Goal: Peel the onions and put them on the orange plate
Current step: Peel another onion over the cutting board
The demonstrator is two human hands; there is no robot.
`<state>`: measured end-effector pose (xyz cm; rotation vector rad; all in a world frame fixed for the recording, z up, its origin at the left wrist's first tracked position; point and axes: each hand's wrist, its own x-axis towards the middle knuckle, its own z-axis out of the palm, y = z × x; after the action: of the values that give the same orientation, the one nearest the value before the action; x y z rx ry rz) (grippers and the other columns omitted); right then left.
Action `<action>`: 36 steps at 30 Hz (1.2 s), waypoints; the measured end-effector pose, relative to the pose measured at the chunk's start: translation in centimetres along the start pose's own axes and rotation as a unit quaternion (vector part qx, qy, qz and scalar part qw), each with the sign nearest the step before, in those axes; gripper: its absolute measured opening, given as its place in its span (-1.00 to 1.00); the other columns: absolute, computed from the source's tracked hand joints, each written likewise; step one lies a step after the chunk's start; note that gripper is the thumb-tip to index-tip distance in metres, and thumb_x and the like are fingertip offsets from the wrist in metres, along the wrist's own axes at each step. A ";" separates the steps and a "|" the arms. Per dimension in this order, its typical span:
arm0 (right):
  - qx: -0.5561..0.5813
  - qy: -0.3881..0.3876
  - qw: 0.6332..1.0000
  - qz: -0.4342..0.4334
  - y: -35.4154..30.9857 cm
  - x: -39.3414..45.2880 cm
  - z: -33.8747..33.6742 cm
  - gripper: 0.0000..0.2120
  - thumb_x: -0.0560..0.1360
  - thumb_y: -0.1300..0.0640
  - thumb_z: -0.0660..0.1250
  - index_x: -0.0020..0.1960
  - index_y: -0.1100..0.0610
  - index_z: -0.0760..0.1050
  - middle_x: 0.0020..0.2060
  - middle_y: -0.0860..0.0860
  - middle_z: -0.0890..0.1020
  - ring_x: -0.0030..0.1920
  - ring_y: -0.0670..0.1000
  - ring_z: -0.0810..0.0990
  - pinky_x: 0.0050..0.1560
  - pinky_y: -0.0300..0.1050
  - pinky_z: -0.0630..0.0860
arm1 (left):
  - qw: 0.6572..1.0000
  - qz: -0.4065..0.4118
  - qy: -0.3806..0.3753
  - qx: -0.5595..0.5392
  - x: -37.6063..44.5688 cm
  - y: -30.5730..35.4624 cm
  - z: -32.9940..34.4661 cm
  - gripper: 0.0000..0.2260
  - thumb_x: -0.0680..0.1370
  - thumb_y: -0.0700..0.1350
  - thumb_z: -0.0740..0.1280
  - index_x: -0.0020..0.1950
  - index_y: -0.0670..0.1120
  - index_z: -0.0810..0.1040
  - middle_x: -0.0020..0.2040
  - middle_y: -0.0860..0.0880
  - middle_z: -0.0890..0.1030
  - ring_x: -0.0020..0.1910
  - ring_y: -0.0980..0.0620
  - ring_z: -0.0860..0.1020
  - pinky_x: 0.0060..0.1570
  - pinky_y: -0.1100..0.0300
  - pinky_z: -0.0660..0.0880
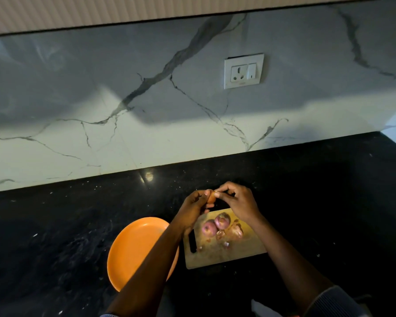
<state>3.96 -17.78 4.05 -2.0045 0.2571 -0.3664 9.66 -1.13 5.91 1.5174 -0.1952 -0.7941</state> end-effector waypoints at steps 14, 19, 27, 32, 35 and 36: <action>0.051 -0.006 0.995 0.088 0.6 0.7 0.0 -0.90 0.61 0.11 0.35 -0.04 0.03 0.63 -0.12 -0.11 0.71 -0.07 -0.27 0.63 -0.04 -0.42 0.47 | 0.999 0.018 0.023 -0.031 0.9 -0.1 -1.2 -0.74 0.71 -0.04 0.15 0.23 -0.08 0.58 0.02 -0.04 0.66 -0.05 0.08 0.58 0.01 0.19 0.50; -0.074 -0.035 0.992 0.098 2.0 -0.3 0.0 -0.84 0.47 0.20 0.51 -0.13 -0.01 0.58 -0.22 -0.15 0.64 -0.16 -0.27 0.59 -0.15 -0.42 0.39 | 0.998 0.008 0.059 -0.021 1.1 -1.3 -1.8 -0.75 0.68 -0.02 0.22 0.25 -0.10 0.58 0.06 -0.14 0.68 0.04 -0.02 0.59 0.15 0.00 0.49; 0.016 -0.053 0.998 0.033 -0.4 1.0 0.7 -0.76 0.49 0.12 0.50 0.14 -0.04 0.66 -0.05 -0.16 0.71 0.04 -0.25 0.63 0.01 -0.43 0.45 | 0.997 0.004 0.031 -0.076 1.4 -0.8 -1.1 -0.80 0.70 -0.13 0.18 0.18 -0.14 0.58 -0.05 -0.09 0.65 -0.11 0.07 0.59 -0.03 0.23 0.54; 0.029 -0.068 0.997 0.017 -0.2 1.1 0.6 -0.68 0.45 0.04 0.54 0.17 -0.15 0.62 0.06 -0.17 0.69 0.13 -0.21 0.62 0.06 -0.38 0.47 | 0.995 0.024 0.020 -0.095 1.4 -0.3 -1.2 -0.79 0.69 -0.16 0.19 0.27 -0.18 0.50 -0.05 -0.14 0.64 -0.14 0.04 0.61 -0.04 0.19 0.56; 0.019 -0.065 0.998 0.009 -0.3 0.9 0.7 -0.60 0.43 0.06 0.56 0.24 -0.13 0.60 0.09 -0.18 0.67 0.16 -0.20 0.59 0.04 -0.34 0.45 | 0.997 0.014 0.030 -0.076 1.2 0.0 -1.0 -0.80 0.69 -0.12 0.20 0.24 -0.14 0.52 -0.03 -0.15 0.66 -0.10 0.02 0.62 -0.04 0.18 0.56; 0.019 -0.059 0.998 0.007 -0.3 0.9 0.6 -0.60 0.43 0.07 0.56 0.23 -0.13 0.60 0.08 -0.18 0.68 0.15 -0.19 0.60 0.03 -0.33 0.46 | 0.998 0.011 0.035 -0.058 1.3 0.0 -1.0 -0.80 0.69 -0.10 0.20 0.25 -0.13 0.52 0.00 -0.15 0.67 -0.07 0.02 0.63 -0.03 0.16 0.56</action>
<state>5.02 -17.42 4.23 -1.9776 0.1897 -0.2413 11.17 -1.04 5.37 1.4284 -0.1119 -0.7204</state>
